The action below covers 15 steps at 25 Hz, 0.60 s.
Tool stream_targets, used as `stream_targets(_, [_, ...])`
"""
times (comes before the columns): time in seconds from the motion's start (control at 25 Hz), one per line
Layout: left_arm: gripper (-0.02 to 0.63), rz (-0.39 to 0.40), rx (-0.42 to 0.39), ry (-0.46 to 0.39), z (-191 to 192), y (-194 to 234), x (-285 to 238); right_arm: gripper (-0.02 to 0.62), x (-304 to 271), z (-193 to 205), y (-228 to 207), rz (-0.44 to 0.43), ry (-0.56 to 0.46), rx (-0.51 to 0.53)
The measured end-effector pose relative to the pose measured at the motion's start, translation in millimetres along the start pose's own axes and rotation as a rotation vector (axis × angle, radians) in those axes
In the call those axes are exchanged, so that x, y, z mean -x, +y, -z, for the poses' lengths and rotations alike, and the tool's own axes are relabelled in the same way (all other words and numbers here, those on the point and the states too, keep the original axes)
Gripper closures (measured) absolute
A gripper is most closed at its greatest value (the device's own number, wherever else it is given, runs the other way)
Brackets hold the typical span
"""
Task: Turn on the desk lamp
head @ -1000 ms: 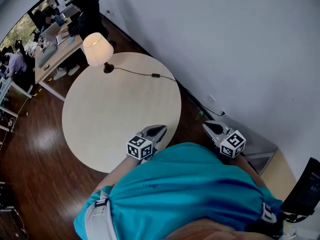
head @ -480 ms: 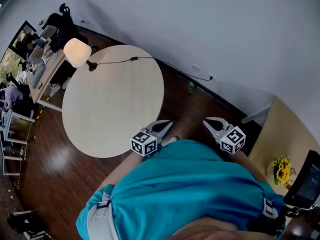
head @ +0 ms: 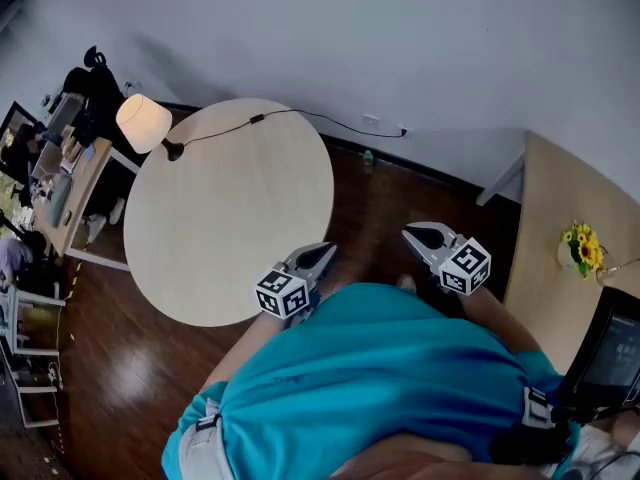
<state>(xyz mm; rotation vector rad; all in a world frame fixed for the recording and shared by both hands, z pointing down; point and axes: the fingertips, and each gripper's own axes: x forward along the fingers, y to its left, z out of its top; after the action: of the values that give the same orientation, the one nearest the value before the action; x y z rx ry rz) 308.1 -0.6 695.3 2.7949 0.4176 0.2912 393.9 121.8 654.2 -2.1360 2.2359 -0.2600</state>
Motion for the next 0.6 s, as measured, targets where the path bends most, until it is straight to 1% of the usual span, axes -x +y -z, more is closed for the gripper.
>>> stream_targets(0.08, [0.502, 0.049, 0.001, 0.030, 1, 6, 38, 0.593, -15, -1, 39, 0.049, -0.007, -0.037])
stream_targets(0.16, [0.502, 0.086, -0.002, 0.065, -4, 7, 74, 0.593, -25, -8, 81, 0.079, 0.001, -0.059])
stream_targets(0.28, [0.502, 0.132, 0.008, 0.089, -4, -7, 109, 0.593, -13, -18, 124, 0.139, 0.003, -0.075])
stream_targets(0.44, [0.502, 0.191, 0.002, 0.087, 1, -45, 137, 0.594, 26, -23, 171, 0.219, -0.009, -0.079])
stream_targets(0.6, [0.502, 0.244, -0.011, 0.072, 9, -104, 151, 0.593, 75, -20, 215, 0.261, -0.010, -0.047])
